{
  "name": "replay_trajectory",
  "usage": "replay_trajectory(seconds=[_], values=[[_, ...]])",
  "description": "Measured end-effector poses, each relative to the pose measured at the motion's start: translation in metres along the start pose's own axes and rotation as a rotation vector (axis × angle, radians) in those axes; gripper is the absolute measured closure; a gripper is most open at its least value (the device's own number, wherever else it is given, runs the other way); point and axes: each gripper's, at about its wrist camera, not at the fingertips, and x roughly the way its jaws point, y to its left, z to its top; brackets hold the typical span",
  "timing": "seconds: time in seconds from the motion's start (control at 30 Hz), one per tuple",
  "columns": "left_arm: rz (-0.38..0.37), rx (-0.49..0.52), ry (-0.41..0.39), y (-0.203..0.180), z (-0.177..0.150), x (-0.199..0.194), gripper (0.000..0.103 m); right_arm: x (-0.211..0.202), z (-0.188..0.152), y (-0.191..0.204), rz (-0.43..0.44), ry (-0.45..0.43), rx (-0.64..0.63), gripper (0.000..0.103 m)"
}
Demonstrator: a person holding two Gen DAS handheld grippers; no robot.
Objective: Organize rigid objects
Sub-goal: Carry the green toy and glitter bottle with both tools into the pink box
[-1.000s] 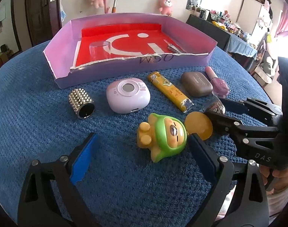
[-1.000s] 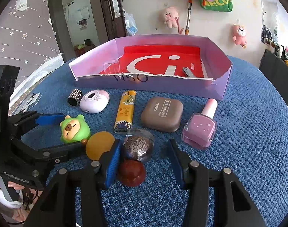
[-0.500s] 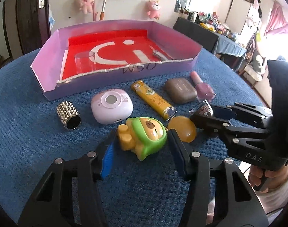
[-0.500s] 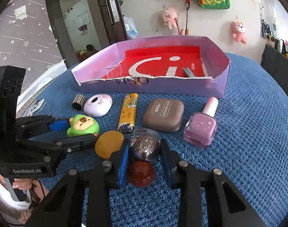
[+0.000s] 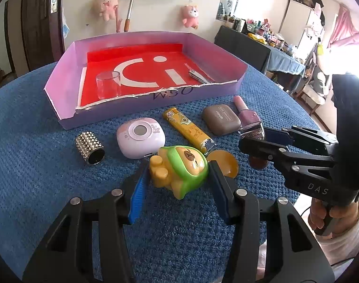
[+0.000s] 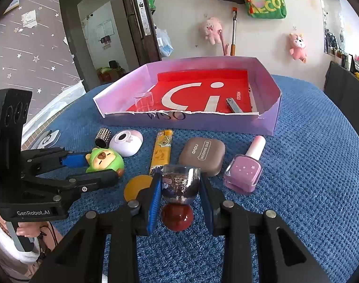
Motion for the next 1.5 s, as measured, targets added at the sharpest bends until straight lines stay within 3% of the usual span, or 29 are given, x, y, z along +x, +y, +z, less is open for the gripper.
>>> replay_trajectory(seconds=[0.63, 0.8, 1.0, 1.2, 1.5], values=[[-0.027, -0.016, -0.033, 0.003, 0.016, -0.013, 0.055, -0.002, 0.002, 0.001, 0.009, -0.001, 0.002, 0.069], [-0.029, 0.012, -0.058, 0.004, 0.046, -0.012, 0.055, -0.008, 0.030, 0.000, 0.028, -0.027, -0.006, 0.069], [-0.029, 0.030, -0.023, 0.013, 0.082, 0.015, 0.055, 0.005, 0.081, -0.010, 0.055, -0.037, -0.018, 0.069], [-0.020, 0.037, 0.042, 0.026, 0.107, 0.053, 0.055, 0.046, 0.114, -0.027, 0.075, 0.034, -0.018, 0.069], [-0.026, 0.034, 0.122, 0.042, 0.122, 0.098, 0.055, 0.110, 0.133, -0.048, 0.061, 0.192, -0.033, 0.070]])
